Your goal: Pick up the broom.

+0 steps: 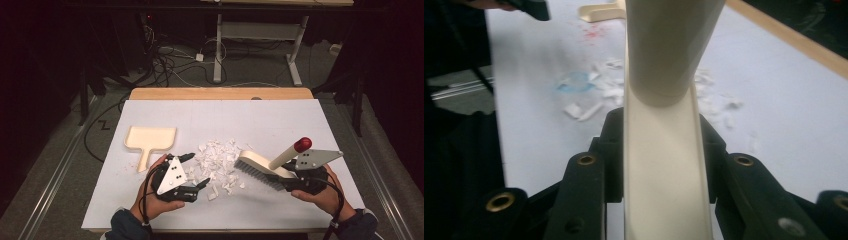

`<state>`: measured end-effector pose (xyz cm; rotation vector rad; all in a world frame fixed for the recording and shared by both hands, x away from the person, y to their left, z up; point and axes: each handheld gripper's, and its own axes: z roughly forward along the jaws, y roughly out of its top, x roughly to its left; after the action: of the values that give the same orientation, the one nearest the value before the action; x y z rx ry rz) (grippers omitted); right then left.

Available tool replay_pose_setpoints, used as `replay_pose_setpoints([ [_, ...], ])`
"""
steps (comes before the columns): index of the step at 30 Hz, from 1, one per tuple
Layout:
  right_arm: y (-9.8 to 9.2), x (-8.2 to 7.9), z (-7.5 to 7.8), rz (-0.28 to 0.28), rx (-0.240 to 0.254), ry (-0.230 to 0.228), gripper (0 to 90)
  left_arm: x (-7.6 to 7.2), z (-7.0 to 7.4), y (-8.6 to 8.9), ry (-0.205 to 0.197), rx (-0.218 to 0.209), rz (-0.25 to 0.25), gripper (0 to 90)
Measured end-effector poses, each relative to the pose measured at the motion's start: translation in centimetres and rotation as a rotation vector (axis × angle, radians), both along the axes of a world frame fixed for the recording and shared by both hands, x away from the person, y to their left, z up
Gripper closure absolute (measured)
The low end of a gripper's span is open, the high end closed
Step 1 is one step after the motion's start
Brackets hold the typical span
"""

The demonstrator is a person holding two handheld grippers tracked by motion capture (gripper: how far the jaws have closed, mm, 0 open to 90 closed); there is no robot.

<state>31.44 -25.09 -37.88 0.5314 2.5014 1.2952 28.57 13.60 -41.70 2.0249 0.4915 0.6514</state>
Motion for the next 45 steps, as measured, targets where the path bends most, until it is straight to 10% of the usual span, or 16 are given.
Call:
replay_pose_setpoints([
  [15, -2.2, 1.4, 0.1, -0.166, -0.044, -0.049, 67.9, -1.8, -4.5, 5.6, 0.074, 0.07, 0.213, 17.3],
  [45, -2.0, 7.0, -1.7, -0.347, -0.12, -0.082, 67.9, -2.8, -6.0, 7.1, 0.101, 0.099, 0.279, 16.6],
])
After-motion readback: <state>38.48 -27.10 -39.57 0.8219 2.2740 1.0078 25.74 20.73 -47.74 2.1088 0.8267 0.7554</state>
